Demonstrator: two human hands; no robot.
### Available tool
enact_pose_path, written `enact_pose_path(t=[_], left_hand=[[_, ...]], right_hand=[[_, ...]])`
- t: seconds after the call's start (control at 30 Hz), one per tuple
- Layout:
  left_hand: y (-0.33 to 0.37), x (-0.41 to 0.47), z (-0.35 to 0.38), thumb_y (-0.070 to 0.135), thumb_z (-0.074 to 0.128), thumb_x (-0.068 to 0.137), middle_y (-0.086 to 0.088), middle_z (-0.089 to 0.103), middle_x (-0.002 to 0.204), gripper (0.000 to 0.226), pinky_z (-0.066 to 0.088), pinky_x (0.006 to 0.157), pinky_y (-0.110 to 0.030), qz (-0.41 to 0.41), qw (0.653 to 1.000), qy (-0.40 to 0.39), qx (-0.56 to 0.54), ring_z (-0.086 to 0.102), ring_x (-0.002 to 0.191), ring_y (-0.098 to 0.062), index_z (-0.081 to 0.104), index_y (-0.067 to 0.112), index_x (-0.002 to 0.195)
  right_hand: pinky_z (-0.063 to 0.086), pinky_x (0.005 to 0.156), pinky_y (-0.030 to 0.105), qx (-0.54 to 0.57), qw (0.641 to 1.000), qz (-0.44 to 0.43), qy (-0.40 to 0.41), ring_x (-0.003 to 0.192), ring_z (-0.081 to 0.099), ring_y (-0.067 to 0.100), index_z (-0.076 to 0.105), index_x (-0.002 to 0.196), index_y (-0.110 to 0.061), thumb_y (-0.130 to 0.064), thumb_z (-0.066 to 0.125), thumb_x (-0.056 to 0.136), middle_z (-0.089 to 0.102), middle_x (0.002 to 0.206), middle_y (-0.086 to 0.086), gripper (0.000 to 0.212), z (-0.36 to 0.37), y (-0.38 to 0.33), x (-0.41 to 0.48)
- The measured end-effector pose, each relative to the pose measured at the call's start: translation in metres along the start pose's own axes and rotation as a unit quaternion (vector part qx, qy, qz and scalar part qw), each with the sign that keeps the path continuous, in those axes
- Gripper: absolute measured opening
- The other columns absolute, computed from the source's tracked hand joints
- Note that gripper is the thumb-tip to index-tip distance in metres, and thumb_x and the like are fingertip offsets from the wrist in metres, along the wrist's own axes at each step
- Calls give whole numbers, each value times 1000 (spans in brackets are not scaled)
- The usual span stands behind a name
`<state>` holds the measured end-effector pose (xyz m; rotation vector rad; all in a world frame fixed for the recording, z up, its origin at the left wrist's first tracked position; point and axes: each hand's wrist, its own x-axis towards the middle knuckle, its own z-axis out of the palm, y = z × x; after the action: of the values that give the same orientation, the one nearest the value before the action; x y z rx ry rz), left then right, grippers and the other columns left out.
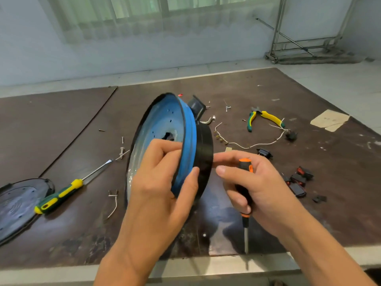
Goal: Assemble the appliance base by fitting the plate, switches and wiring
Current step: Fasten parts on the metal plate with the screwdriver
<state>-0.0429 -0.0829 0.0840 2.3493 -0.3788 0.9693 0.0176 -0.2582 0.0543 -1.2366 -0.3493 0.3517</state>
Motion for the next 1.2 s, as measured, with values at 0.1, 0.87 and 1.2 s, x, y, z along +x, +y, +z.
enact_pose_path(t=[0.1,0.87,1.2], left_hand=[[-3,-3,5,15,65,94,9,46,103,7,38,80,-9,-7,997,-72,17,53,93,-4,58,12,95],[-15,-27,49,34,64,88,14,55,115,18,48,81,-17,-56,939,-297,162,55,100,-5,71,24,101],[-25,-29,42,42,64,91,14,52,127,32,44,86,-17,-71,933,-331,123,58,108,-9,66,30,121]], right_hand=[[24,34,15,9,993,113,-15,33,31,7,71,104,-5,0,58,91,45,45,-2,19,-18,4,5],[49,89,38,-651,732,48,197,111,60,29,70,117,-21,-32,68,92,65,119,6,28,-89,39,46],[46,70,36,-684,683,103,235,89,61,36,68,96,-11,-24,63,94,65,98,14,15,-76,53,56]])
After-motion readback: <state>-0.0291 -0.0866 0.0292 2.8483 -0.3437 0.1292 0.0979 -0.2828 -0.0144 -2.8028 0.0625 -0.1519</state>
